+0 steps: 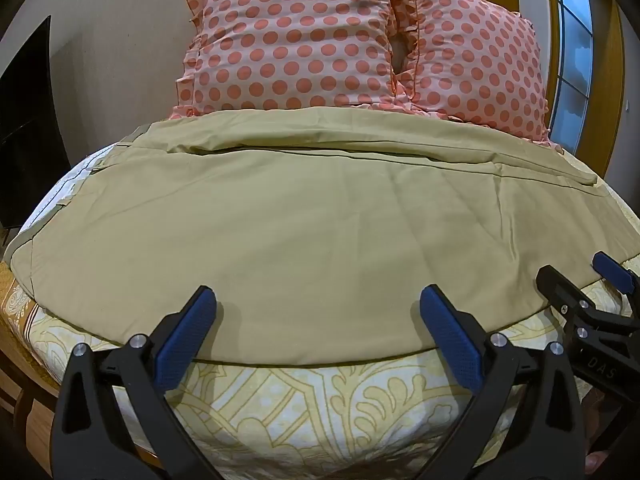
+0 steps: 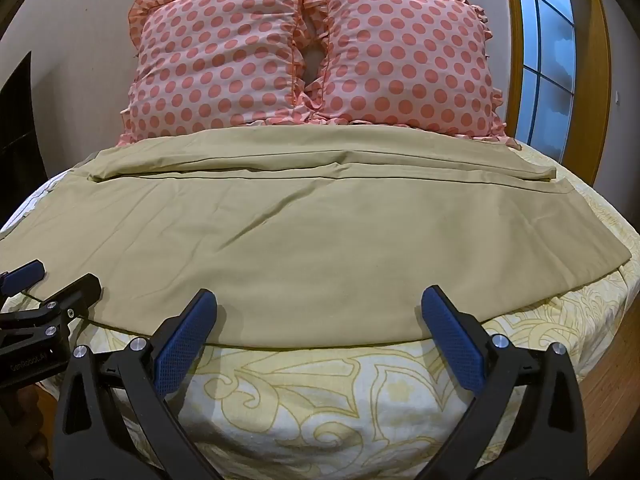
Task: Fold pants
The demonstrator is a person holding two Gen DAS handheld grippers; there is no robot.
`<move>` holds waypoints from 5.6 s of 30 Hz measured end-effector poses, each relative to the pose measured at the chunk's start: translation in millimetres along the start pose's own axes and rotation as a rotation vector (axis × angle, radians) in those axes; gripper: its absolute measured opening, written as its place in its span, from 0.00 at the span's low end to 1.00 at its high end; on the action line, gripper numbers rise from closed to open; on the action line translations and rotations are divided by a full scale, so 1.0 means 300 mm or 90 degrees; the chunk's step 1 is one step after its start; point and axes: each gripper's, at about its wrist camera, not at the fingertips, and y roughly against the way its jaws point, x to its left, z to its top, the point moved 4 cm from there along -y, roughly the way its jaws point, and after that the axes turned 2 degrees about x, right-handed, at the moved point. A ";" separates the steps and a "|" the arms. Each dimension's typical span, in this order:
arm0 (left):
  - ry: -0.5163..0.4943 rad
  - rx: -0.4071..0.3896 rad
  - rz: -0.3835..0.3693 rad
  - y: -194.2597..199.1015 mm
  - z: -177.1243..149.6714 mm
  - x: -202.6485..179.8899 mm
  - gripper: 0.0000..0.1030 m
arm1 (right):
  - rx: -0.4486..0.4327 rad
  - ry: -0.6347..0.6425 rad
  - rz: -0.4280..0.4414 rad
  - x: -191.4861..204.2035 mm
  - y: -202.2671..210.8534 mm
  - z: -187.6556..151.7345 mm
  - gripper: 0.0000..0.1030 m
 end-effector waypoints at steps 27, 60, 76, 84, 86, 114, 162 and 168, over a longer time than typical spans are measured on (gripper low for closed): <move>0.000 0.000 0.000 0.000 0.000 0.000 0.98 | -0.002 0.000 0.000 0.001 0.000 0.000 0.99; 0.000 -0.001 0.000 0.000 0.000 0.000 0.98 | -0.003 0.000 0.000 0.002 0.000 0.000 0.99; 0.000 -0.002 0.000 0.000 0.000 0.000 0.98 | -0.003 0.000 0.000 0.001 -0.002 0.000 0.99; 0.000 -0.002 0.000 0.000 0.000 0.000 0.98 | -0.008 0.000 0.000 0.000 0.001 -0.003 0.99; 0.000 -0.002 0.000 0.000 0.001 0.000 0.98 | -0.013 0.000 0.000 0.000 0.002 -0.002 0.99; 0.125 0.007 -0.008 -0.072 0.332 0.151 0.98 | 0.207 -0.385 -0.209 -0.949 -0.804 0.742 0.80; 0.332 0.040 -0.199 -0.287 0.591 0.466 0.98 | -0.093 -0.612 0.145 -1.102 -0.107 0.215 0.01; 0.377 0.152 -0.164 -0.562 0.657 0.492 0.75 | -0.122 -0.601 0.153 -1.108 -0.034 0.201 0.02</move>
